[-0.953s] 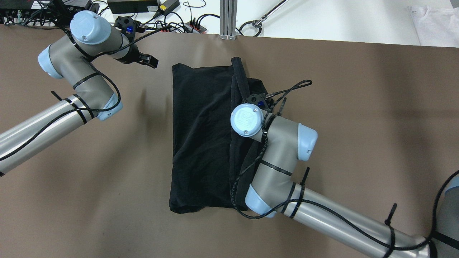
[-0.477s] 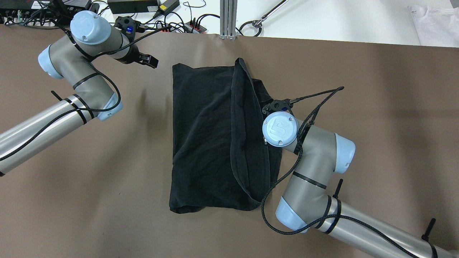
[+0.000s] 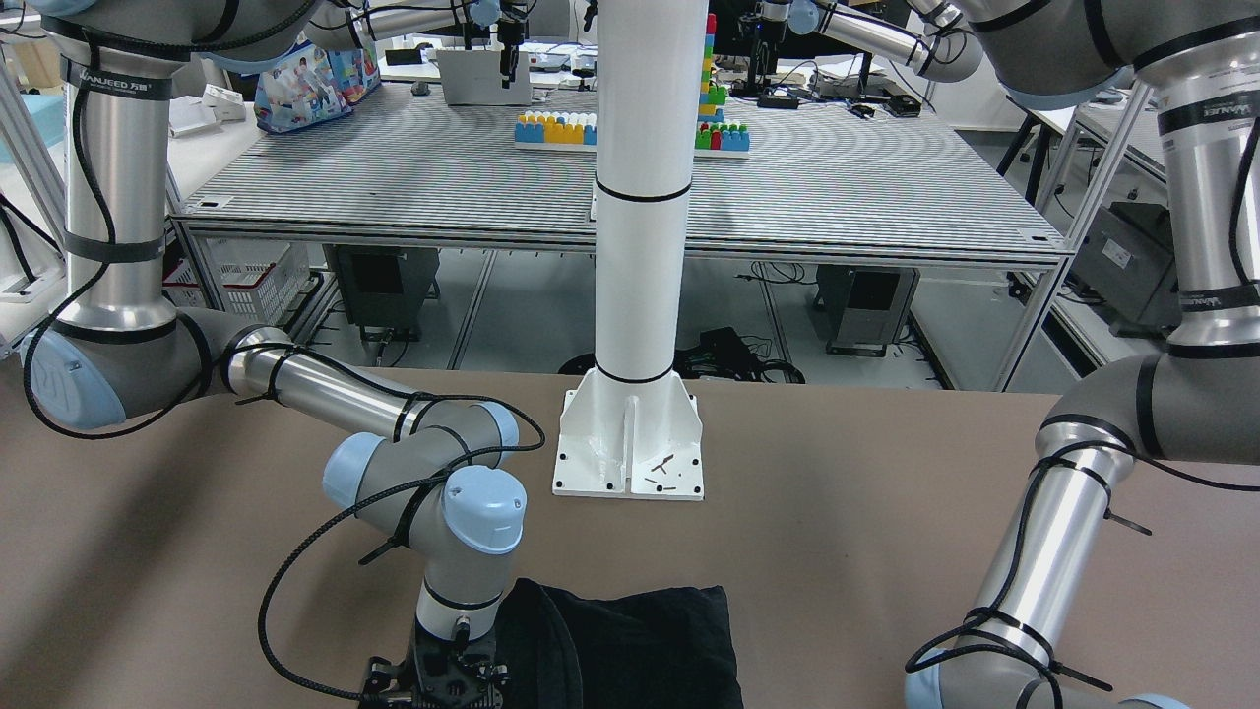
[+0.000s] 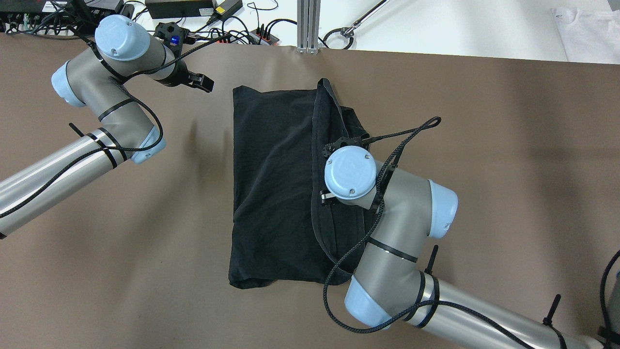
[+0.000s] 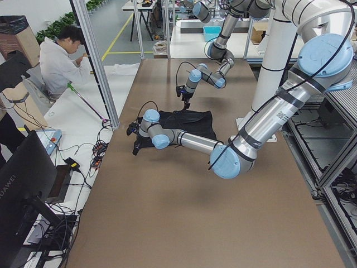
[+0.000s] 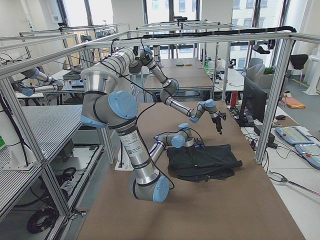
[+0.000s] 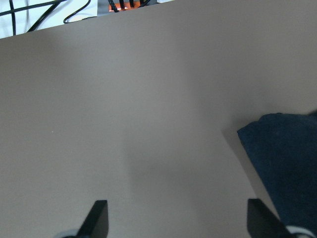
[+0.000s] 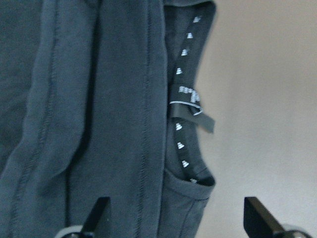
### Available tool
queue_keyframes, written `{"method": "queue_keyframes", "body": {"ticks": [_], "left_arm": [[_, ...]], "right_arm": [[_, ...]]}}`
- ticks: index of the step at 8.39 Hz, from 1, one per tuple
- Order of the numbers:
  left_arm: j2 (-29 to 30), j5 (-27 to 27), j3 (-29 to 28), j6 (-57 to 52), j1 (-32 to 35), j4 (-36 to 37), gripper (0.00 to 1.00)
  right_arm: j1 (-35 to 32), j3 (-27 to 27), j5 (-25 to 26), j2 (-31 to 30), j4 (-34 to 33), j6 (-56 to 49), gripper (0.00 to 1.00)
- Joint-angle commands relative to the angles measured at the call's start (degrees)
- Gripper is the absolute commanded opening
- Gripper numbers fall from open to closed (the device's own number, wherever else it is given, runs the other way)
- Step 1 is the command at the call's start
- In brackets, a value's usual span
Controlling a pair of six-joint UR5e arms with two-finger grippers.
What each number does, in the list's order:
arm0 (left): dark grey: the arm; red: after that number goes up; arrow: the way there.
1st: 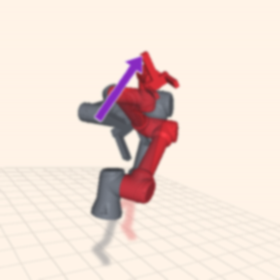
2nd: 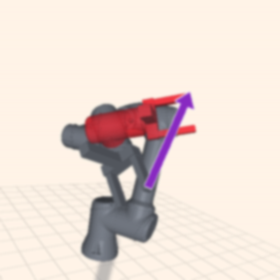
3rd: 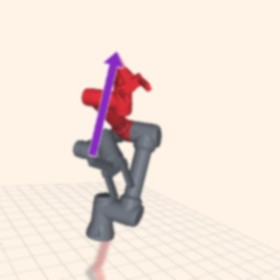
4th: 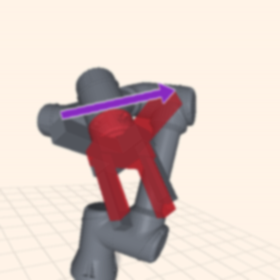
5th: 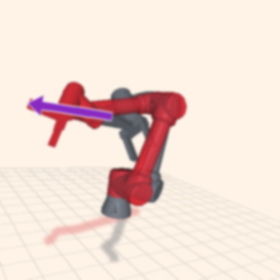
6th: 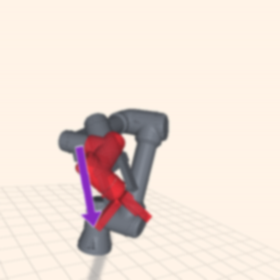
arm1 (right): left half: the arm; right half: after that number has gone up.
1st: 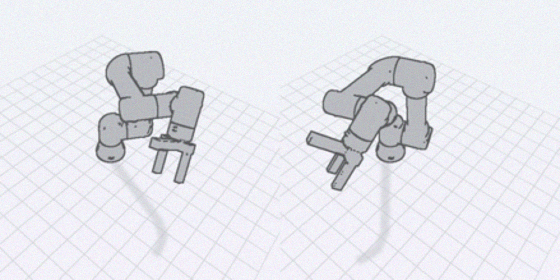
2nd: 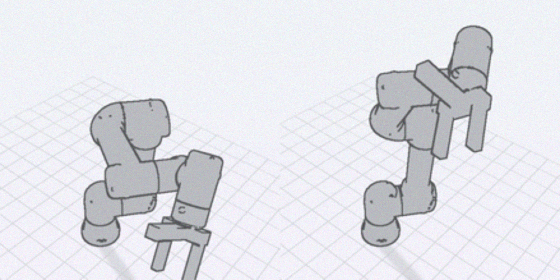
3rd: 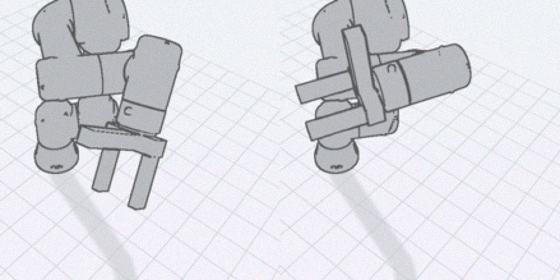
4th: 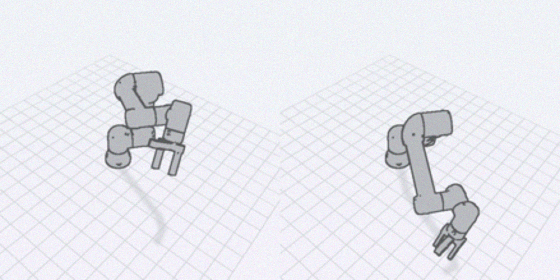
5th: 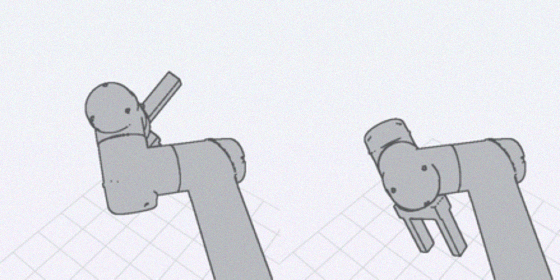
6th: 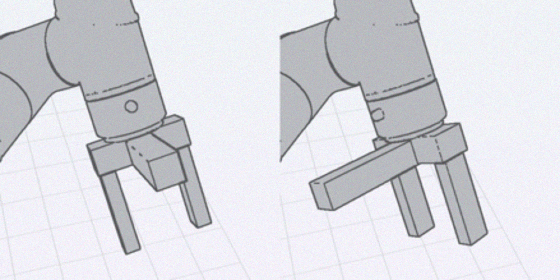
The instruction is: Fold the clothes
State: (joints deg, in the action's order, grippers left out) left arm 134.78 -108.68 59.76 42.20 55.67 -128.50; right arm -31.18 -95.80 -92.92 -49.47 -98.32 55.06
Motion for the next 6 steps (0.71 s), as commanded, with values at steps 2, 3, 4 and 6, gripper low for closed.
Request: {"method": "queue_keyframes", "body": {"ticks": [2,3,4,6], "left_arm": [[-0.04,0.05,-0.09,0.26,-0.04,0.00,1.00],[-0.13,0.05,0.00,0.26,-0.04,0.00,1.00],[-0.30,0.05,0.00,0.34,-0.04,0.00,1.00],[-0.39,0.05,0.00,0.26,-0.04,0.00,1.00]], "right_arm": [[8.84,-0.35,0.28,4.12,-6.44,4.79,0.93],[10.86,-0.09,1.15,3.85,-6.36,4.71,0.90],[11.14,-0.09,1.51,4.02,-6.45,4.62,0.83],[10.80,0.17,3.17,3.33,-6.45,3.83,0.55]]}}
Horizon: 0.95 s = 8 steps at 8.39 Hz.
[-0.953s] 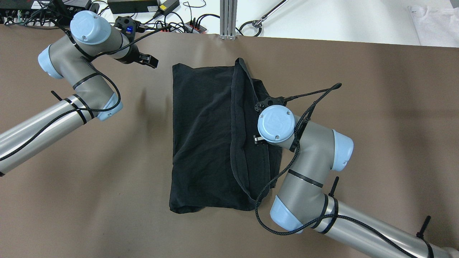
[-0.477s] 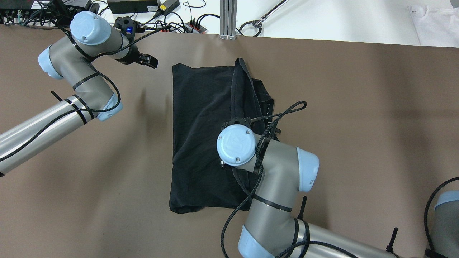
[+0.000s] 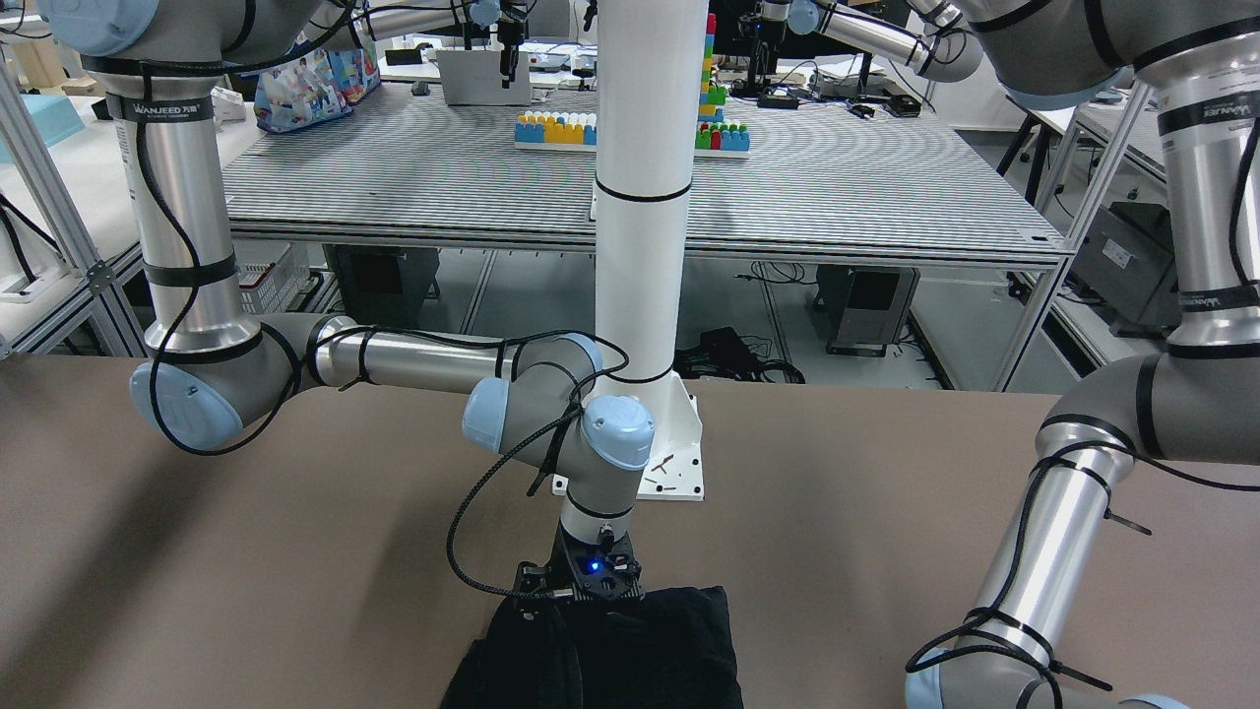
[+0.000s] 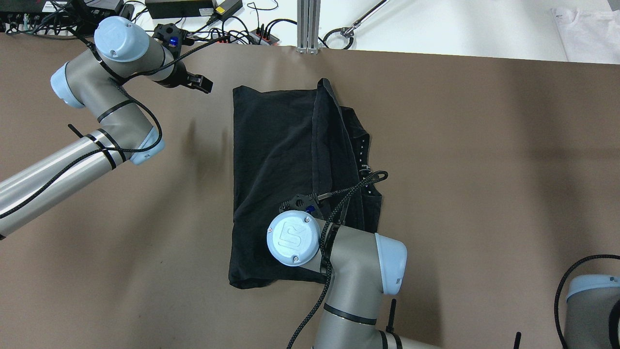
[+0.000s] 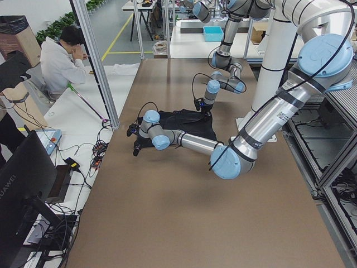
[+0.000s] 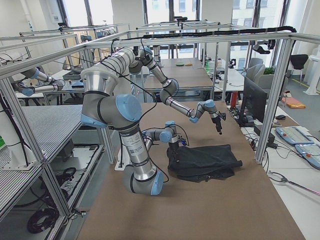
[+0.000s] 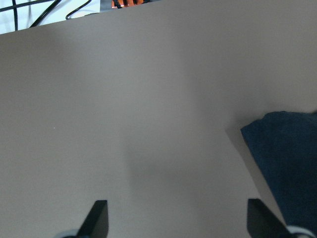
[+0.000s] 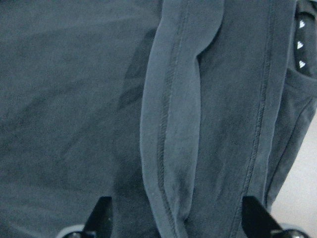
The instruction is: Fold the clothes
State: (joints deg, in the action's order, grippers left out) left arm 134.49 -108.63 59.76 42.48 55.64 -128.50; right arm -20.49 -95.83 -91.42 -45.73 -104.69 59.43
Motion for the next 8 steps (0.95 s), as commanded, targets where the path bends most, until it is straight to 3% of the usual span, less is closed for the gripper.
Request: {"method": "queue_keyframes", "body": {"ticks": [1,4,5,7,8], "left_arm": [[-0.10,0.00,0.01,0.06,0.00,0.00,1.00],[-0.10,0.00,-0.08,-0.03,-0.35,0.00,1.00],[-0.10,0.00,0.01,-0.03,-0.35,0.00,1.00],[-0.10,0.00,0.01,-0.03,-0.35,0.00,1.00],[-0.10,0.00,0.01,-0.03,-0.35,0.00,1.00]], "right_arm": [[0.18,0.21,2.12,-0.41,-0.08,-0.98,0.42],[-0.51,-0.06,2.03,-0.23,-0.17,-0.98,0.06],[-1.39,-0.23,2.03,-0.23,-0.17,-0.98,0.00],[-2.01,-0.50,2.03,-0.76,-0.51,-0.98,0.00],[-1.92,-3.19,2.03,-2.50,-1.74,-0.98,0.00]]}}
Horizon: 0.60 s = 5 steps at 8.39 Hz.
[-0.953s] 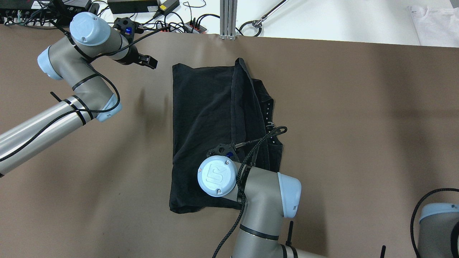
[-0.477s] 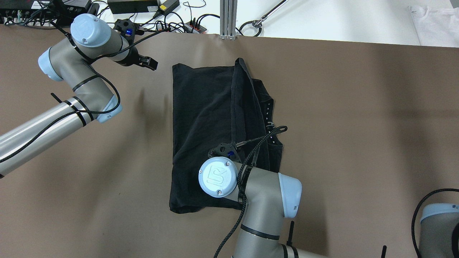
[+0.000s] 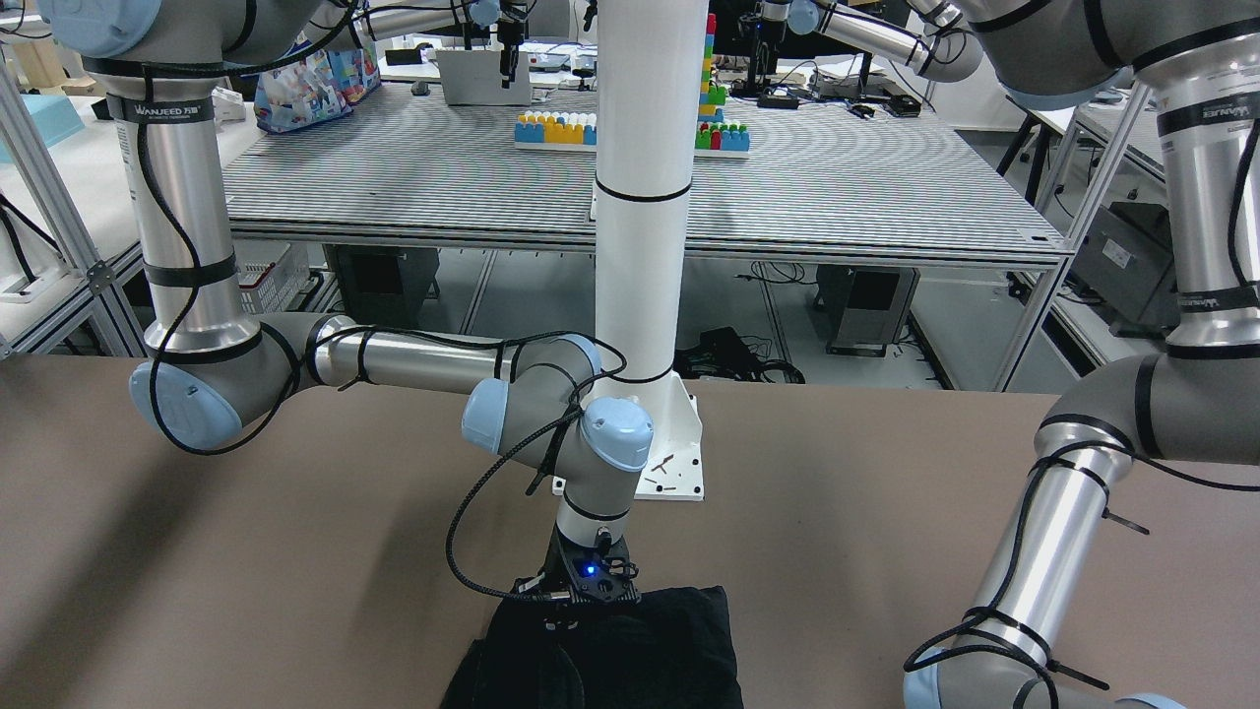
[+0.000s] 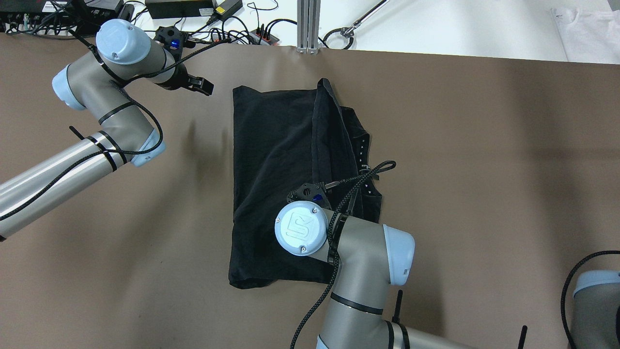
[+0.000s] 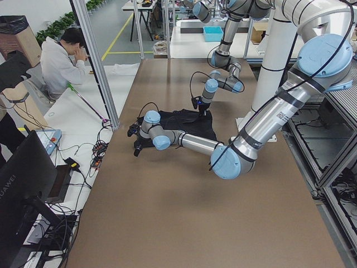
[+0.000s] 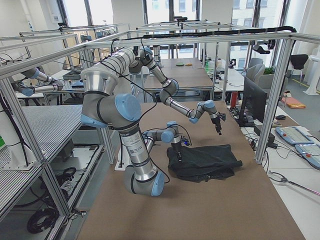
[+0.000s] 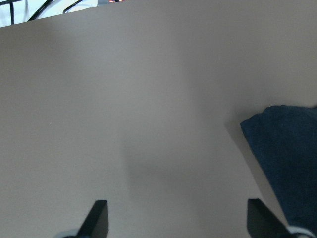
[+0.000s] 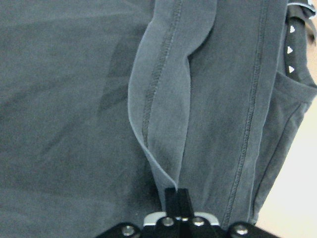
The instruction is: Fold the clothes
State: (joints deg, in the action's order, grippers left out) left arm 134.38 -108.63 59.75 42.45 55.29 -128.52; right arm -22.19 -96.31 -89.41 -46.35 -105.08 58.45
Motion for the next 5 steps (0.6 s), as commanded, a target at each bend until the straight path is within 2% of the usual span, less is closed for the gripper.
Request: {"method": "queue_keyframes", "body": {"ticks": [1,2,3,4,5], "left_arm": [[0.00,0.00,0.01,0.00,-0.01,0.03,1.00],[0.00,0.00,0.01,0.09,-0.01,0.03,1.00],[0.00,0.00,0.01,0.09,-0.09,0.03,1.00],[0.00,0.00,0.01,0.09,-0.09,0.03,1.00],[0.09,0.00,-0.07,0.09,-0.09,0.03,1.00]], "right_arm": [[-0.22,-8.49,-0.06,-6.16,-3.53,0.00,0.00],[0.13,-13.51,0.20,-11.86,-3.90,0.52,0.00],[1.35,-15.73,0.99,-16.53,-3.73,2.27,0.00],[4.41,-15.84,4.04,-17.88,-3.64,6.37,0.00],[5.92,-15.76,5.20,-17.20,-3.47,9.29,0.57]]}}
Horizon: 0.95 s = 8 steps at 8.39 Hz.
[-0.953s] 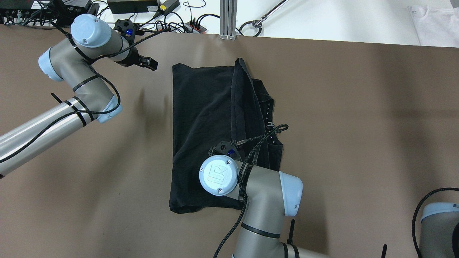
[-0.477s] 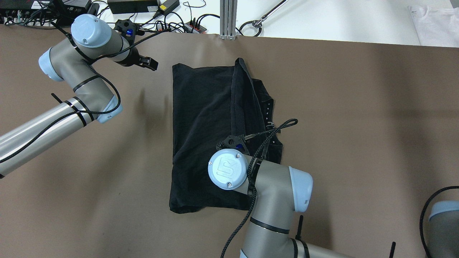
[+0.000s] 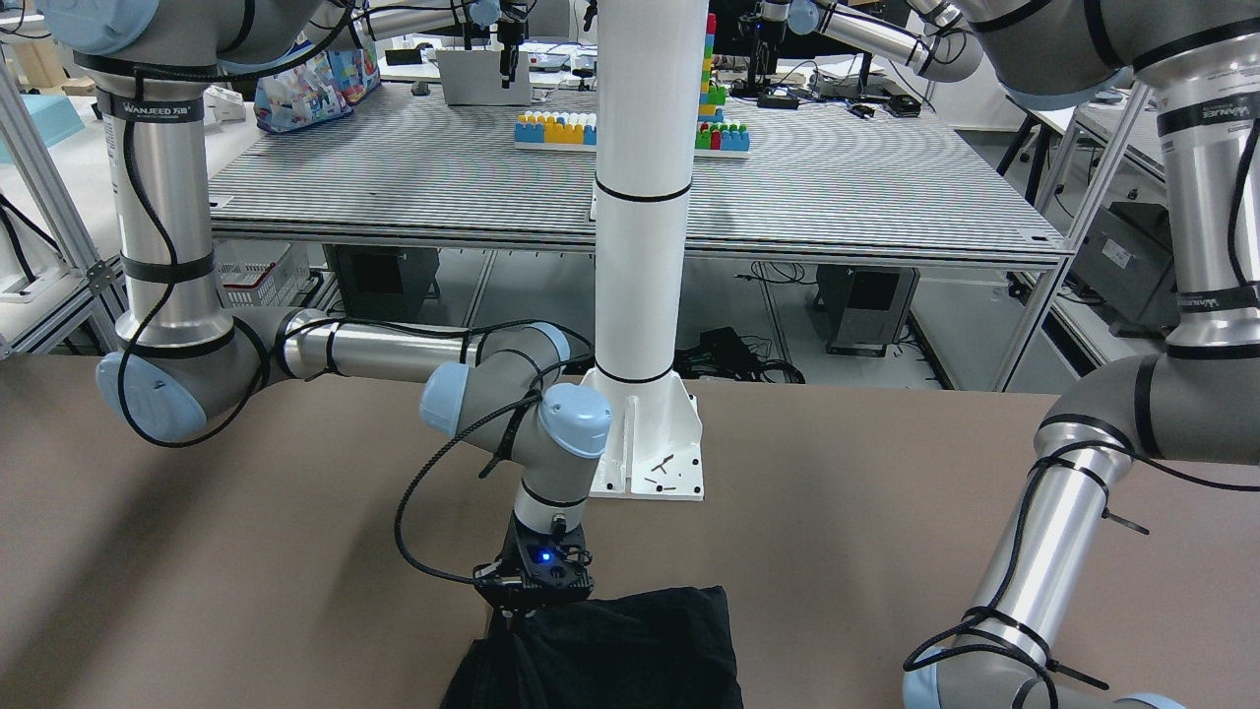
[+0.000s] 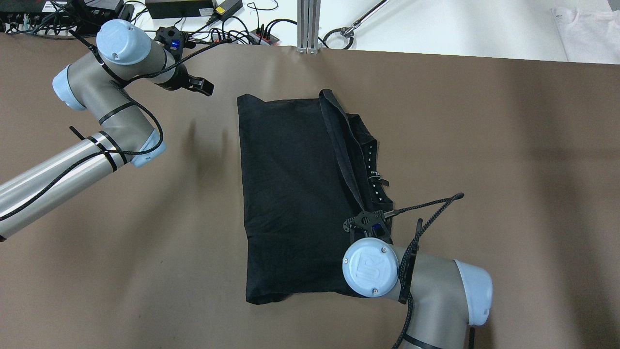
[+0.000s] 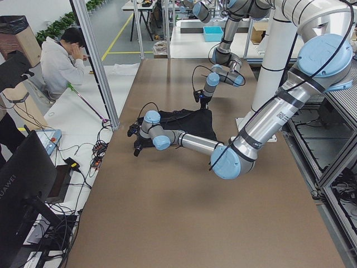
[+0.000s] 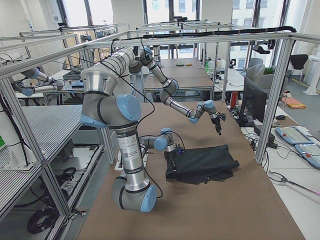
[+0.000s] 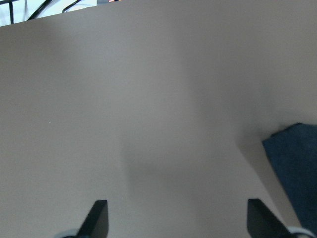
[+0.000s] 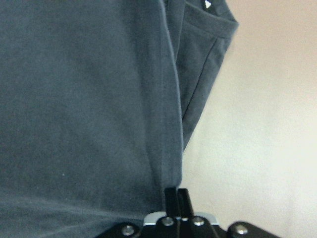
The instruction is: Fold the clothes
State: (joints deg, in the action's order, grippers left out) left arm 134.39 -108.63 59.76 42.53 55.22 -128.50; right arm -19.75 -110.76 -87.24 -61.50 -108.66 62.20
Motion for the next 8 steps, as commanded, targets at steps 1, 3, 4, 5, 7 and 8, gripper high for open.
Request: {"method": "queue_keyframes", "body": {"ticks": [1,3,4,5,7,8], "left_arm": [[0.17,0.00,-0.08,-0.08,-0.03,0.00,1.00],[0.26,-0.09,-0.08,-0.08,-0.03,0.00,1.00],[0.26,-0.09,-0.08,-0.08,-0.03,0.00,1.00],[0.26,-0.09,0.00,-0.08,-0.03,0.00,1.00],[0.35,-0.09,0.00,-0.08,-0.03,0.00,1.00],[0.35,-0.09,0.00,0.01,-0.03,0.00,1.00]], "right_arm": [[3.40,-1.39,2.95,-1.35,0.55,5.65,0.93],[-0.44,-0.87,2.34,2.07,0.56,3.03,0.94],[-3.25,-0.34,2.25,3.48,0.38,0.06,0.94],[-6.41,2.19,1.81,5.75,0.47,-1.02,0.94],[-12.04,15.06,-0.99,15.05,0.73,-4.44,0.94],[-14.07,22.18,-2.14,18.66,4.30,-4.89,0.94]]}}
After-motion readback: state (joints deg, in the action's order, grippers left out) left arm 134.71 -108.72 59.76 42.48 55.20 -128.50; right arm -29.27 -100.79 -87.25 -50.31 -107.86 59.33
